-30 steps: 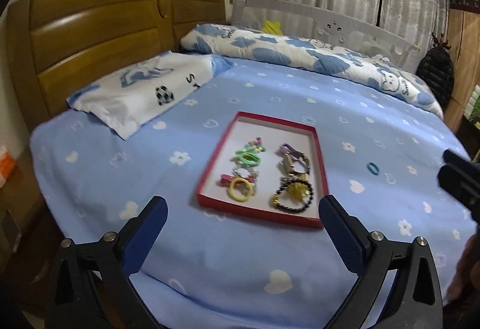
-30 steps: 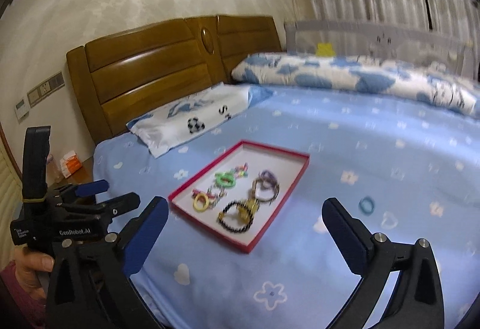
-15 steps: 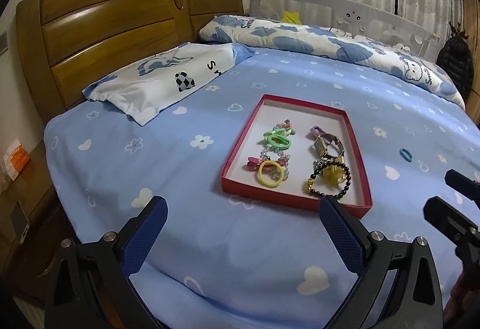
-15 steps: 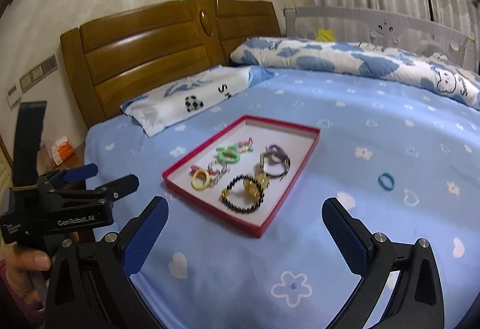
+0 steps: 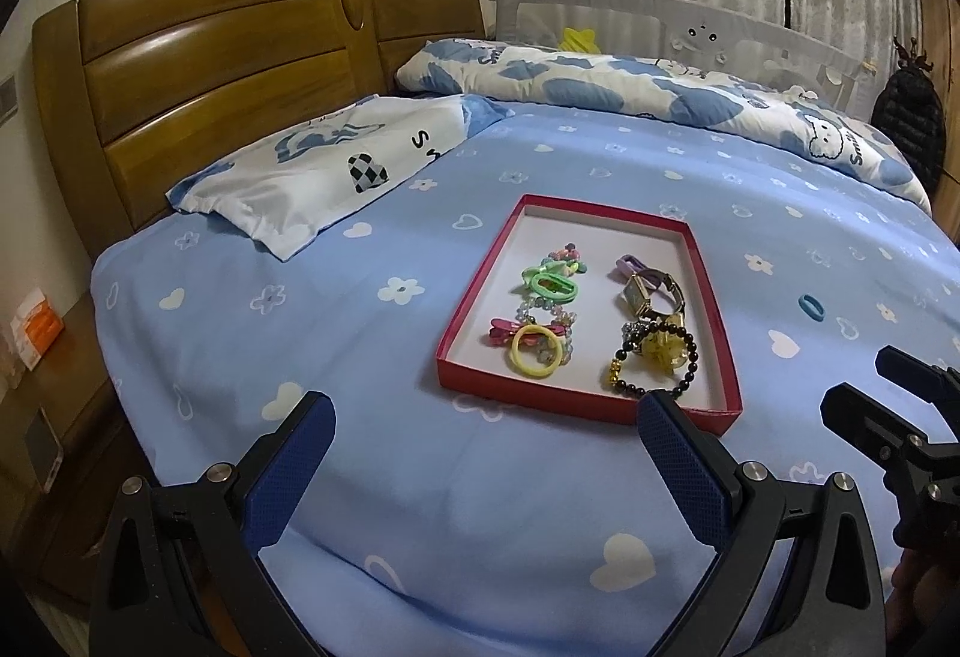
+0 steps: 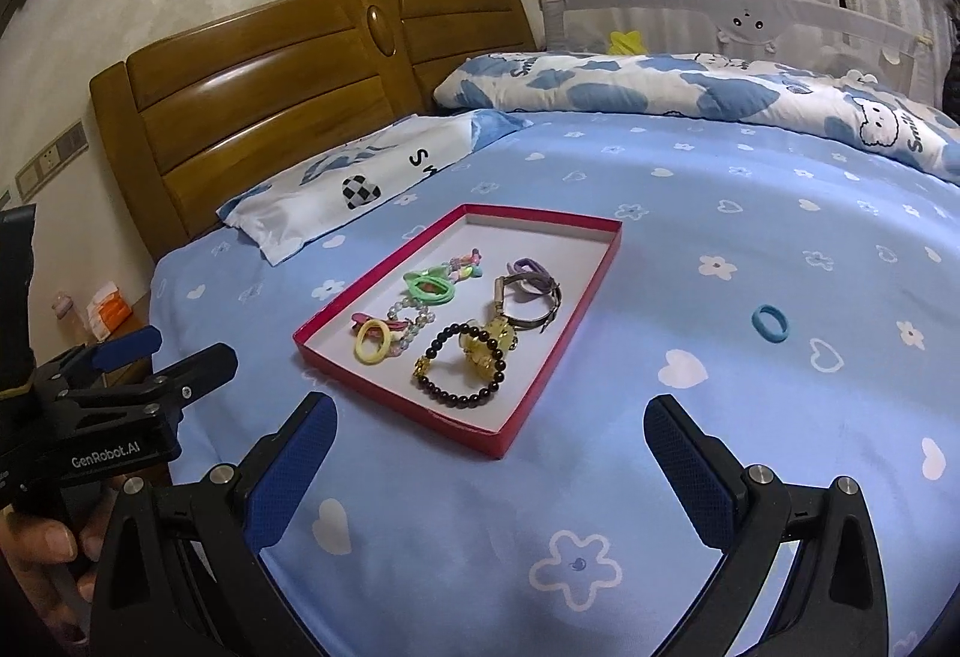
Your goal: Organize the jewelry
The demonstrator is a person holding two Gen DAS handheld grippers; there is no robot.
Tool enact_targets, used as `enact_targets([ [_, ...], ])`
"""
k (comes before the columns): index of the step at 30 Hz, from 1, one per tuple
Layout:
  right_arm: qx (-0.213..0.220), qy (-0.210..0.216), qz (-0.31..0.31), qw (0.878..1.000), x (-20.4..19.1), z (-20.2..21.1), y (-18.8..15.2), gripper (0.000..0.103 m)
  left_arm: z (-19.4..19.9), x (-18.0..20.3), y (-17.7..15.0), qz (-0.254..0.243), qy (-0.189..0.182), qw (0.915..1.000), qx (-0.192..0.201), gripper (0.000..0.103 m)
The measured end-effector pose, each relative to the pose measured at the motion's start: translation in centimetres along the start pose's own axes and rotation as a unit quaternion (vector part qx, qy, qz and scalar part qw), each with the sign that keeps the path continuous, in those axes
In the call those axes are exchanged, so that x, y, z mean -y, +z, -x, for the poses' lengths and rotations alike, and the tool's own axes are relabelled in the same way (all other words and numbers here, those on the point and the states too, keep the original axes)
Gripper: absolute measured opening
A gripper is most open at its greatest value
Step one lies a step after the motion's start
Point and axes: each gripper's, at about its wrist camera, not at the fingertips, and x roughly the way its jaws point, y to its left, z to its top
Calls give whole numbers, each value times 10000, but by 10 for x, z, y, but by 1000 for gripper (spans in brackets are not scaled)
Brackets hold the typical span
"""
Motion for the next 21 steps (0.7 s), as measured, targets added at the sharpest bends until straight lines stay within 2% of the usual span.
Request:
enact_targets([
  [21, 42, -29, -25, 10000, 4, 5, 6, 103, -1, -2, 2, -15, -108, 9999, -39, 102],
])
